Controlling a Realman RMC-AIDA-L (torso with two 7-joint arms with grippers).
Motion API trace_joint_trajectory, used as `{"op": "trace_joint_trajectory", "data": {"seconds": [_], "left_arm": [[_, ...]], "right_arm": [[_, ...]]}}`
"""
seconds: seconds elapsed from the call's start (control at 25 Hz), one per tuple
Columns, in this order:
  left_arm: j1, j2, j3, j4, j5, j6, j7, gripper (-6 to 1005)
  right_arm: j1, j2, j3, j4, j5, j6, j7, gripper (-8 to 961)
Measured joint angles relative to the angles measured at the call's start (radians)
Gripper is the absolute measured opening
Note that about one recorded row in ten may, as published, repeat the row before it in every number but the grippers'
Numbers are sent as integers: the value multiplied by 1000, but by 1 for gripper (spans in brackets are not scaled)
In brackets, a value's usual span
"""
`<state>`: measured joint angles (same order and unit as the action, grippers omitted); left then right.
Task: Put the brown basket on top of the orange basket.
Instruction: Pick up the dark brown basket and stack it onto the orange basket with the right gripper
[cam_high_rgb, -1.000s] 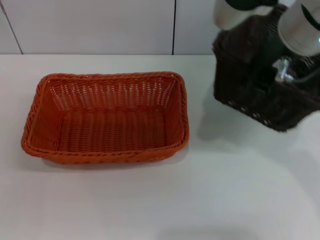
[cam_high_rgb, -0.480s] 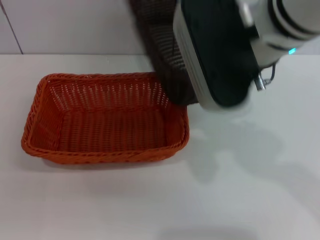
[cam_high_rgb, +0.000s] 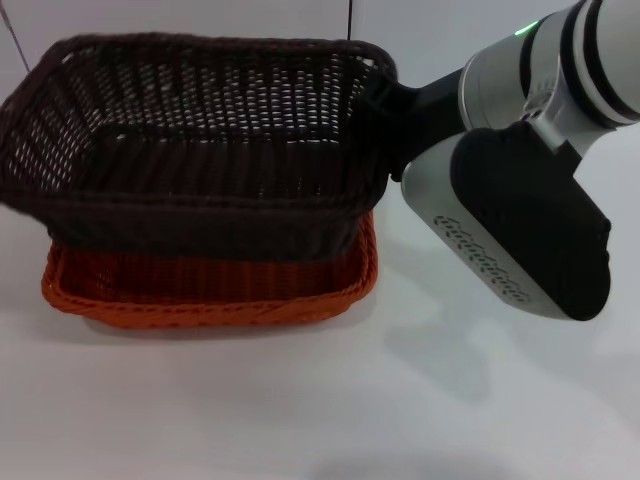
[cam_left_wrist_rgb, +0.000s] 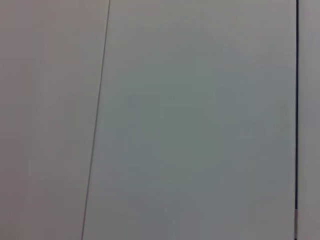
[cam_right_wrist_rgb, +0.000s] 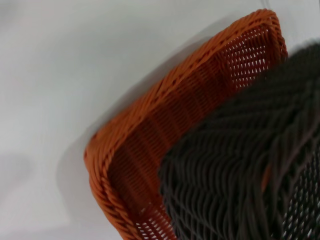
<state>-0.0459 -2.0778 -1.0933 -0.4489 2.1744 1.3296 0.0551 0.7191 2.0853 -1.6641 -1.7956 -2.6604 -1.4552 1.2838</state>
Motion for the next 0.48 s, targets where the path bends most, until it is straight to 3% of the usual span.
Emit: {"op": "trace_joint_trajectory", "data": {"seconds": [0.48], "left_arm": [[-12,1,21,-3,-40,-2,7,800]], "right_arm": [[-55,-6,35,46,73,73,-175,163]]}}
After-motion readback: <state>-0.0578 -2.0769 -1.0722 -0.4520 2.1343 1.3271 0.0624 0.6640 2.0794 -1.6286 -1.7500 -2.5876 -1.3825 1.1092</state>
